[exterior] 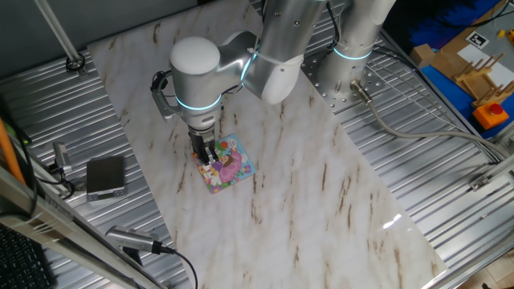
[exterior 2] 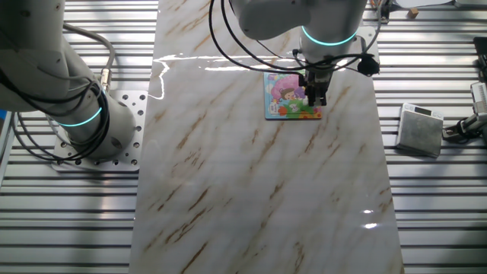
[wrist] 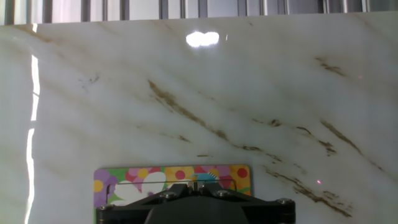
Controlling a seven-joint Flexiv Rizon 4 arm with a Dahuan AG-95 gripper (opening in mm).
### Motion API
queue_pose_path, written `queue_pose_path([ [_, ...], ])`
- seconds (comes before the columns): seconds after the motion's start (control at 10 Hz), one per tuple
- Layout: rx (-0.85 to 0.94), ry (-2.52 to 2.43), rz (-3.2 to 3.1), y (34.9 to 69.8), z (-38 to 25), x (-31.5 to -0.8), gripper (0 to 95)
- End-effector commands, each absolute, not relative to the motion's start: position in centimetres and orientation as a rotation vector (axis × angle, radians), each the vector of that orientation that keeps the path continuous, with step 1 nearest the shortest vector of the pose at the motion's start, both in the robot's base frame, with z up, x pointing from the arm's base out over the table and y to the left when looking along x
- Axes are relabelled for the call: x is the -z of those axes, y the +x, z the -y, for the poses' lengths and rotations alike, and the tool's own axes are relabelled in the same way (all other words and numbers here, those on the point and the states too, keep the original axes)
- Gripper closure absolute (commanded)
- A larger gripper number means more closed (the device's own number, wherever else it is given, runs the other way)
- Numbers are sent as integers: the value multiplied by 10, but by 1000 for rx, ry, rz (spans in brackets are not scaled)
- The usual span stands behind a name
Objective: Assemble one piece of a puzzle
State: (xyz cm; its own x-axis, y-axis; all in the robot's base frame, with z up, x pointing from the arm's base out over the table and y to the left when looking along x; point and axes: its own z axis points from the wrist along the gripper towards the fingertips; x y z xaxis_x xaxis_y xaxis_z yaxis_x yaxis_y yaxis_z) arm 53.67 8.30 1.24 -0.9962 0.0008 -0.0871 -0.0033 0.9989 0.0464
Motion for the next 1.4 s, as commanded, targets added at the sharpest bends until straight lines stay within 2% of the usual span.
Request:
queue_pose_path([
  [0.1, -78, -4, -3051, 536, -83, -13, 950],
  [1.0, -79, -40, -3055, 531, -76, -21, 950],
  [1.4, -75, -43, -3052, 524, -73, -13, 950],
])
